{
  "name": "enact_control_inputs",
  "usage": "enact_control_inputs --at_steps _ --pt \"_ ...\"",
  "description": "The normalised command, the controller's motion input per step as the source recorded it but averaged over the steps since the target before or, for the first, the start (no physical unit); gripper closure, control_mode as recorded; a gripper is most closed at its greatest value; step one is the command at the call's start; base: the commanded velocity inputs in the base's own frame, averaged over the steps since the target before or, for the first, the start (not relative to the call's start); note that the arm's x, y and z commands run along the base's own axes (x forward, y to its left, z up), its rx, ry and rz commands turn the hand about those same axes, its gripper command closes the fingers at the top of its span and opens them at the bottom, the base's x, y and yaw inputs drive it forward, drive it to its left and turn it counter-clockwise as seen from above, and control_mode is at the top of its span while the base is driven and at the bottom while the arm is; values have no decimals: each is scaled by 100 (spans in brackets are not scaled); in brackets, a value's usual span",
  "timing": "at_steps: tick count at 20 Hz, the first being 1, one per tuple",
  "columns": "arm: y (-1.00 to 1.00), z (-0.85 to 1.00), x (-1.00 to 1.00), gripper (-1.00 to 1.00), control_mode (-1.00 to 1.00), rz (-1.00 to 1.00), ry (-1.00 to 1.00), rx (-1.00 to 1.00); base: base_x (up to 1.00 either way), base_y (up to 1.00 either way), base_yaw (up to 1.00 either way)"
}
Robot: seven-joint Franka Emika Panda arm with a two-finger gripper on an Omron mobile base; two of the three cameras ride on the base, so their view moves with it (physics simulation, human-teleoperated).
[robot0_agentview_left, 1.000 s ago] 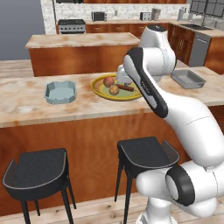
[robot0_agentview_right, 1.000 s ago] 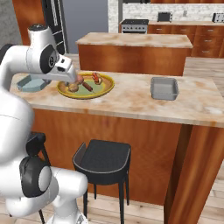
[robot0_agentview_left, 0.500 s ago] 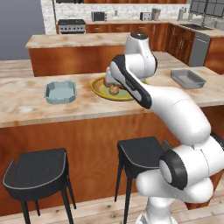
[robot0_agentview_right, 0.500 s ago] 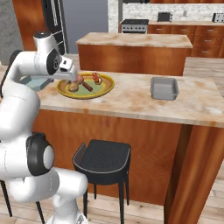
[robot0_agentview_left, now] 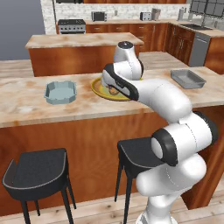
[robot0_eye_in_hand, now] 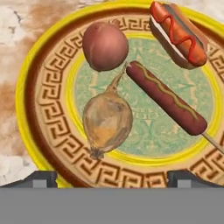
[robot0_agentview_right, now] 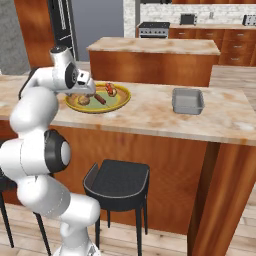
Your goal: Place one cooked food and one vegetable from the large plate to each tupperware container.
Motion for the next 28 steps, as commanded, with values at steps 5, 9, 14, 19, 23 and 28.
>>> enact_control_inputs --at_steps 5,9,14,19,23,28 --pt "2 -33 39 -100 -100 0 0 -8 0 0 0" --pt "14 -33 41 -100 -100 0 0 -7 0 0 0" --pt "4 -39 22 -100 -100 -3 0 -4 0 0 0" --pt "-34 -40 1 100 -100 -14 0 0 0 0 0" --pt "-59 -3 0 100 -100 -17 -2 9 0 0 0" --pt "-35 98 -1 100 -100 -6 -25 33 0 0 0"
